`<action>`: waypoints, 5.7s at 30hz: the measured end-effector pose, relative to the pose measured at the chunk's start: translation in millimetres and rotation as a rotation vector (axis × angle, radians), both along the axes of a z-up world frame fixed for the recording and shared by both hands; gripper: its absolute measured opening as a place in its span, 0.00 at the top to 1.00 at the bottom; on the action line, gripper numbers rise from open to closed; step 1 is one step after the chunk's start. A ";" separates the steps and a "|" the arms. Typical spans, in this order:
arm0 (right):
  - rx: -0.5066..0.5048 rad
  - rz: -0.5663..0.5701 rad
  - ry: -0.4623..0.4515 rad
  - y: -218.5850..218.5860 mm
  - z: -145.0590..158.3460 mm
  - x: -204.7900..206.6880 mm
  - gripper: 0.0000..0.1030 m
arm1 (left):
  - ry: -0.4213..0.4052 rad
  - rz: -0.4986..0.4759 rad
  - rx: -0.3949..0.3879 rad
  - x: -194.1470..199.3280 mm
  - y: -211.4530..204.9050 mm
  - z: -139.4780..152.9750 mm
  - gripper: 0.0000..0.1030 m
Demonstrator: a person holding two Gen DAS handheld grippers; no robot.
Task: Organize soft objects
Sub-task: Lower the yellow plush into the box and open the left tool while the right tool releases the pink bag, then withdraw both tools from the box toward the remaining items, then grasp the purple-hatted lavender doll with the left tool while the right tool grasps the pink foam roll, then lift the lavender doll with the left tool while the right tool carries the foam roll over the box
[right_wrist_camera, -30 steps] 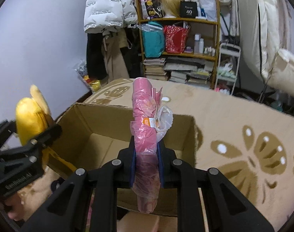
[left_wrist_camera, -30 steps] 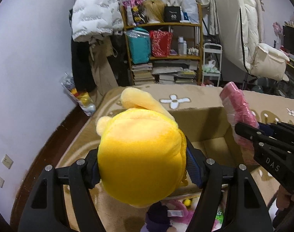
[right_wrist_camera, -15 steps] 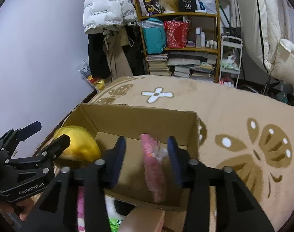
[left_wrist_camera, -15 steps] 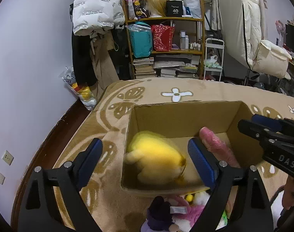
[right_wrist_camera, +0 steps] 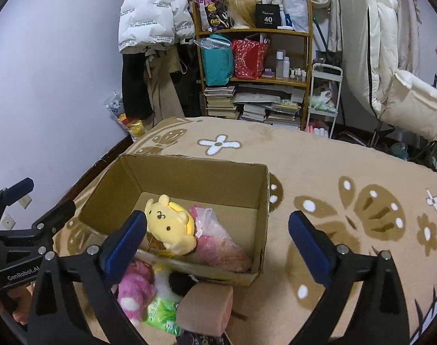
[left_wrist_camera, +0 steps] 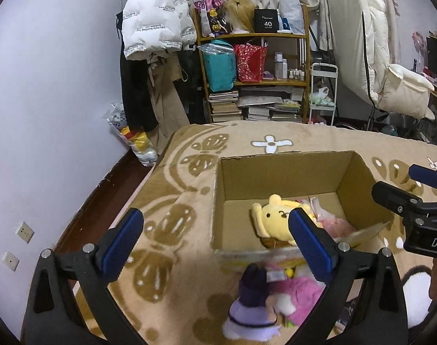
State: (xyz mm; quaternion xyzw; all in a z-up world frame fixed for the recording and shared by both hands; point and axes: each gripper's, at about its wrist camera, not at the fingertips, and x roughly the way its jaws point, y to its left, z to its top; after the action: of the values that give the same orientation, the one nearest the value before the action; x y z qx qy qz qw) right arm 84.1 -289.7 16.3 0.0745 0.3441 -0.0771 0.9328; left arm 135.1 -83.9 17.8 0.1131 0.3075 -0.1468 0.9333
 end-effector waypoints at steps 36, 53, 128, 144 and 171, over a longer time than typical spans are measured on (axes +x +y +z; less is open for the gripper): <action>0.016 -0.047 0.071 17.8 -23.3 -65.6 0.00 | 0.107 0.057 0.015 -70.5 53.9 -14.1 0.03; 0.079 -0.078 0.177 11.9 -71.6 -28.3 0.00 | 0.207 0.021 0.050 -35.6 36.0 -51.0 0.03; 0.150 -0.026 0.361 7.6 -129.7 -7.8 0.54 | 0.522 -0.088 -0.112 6.5 19.9 -123.1 0.55; 0.202 -0.021 0.300 13.2 -105.3 -27.8 0.53 | 0.393 -0.027 -0.039 -19.0 35.3 -102.3 0.57; -0.025 -0.049 -0.035 23.4 14.8 -67.1 0.56 | 0.067 0.054 -0.060 -75.7 67.8 -14.0 0.57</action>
State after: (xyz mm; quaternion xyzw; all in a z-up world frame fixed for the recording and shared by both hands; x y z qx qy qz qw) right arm 17.0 -266.3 31.1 0.0727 0.3247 -0.1029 0.9374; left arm 59.4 -16.1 3.9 0.0719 0.3371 -0.1344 0.9291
